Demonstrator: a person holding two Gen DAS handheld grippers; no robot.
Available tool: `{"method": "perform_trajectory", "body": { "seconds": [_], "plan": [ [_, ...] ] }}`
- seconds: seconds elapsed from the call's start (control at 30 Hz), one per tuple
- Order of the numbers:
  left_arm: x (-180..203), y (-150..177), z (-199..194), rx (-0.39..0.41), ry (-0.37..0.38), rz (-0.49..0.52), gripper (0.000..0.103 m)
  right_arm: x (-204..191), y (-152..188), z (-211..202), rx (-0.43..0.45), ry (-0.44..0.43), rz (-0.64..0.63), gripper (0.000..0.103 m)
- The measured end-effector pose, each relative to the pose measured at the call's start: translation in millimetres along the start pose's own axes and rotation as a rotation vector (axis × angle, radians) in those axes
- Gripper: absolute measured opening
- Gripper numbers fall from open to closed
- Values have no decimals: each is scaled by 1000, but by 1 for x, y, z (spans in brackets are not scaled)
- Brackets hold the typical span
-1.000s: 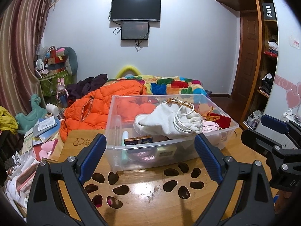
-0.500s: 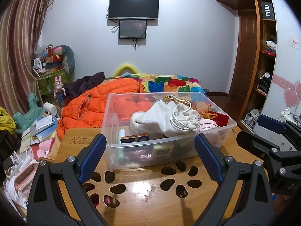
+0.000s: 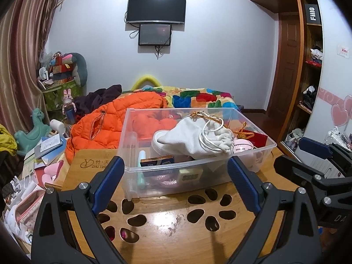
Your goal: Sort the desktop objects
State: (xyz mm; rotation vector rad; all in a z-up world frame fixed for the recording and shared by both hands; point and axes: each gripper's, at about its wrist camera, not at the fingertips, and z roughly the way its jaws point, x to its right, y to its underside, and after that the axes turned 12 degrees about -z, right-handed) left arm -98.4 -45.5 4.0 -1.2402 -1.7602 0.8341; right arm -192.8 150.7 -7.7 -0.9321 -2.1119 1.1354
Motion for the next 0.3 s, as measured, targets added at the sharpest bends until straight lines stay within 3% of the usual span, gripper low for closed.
{"method": "perform_trajectory", "body": {
  "seconds": [0.3],
  "plan": [
    [3, -1, -3, 3, 14, 6, 96, -1, 2, -1, -2, -5, 1, 82]
  ]
}}
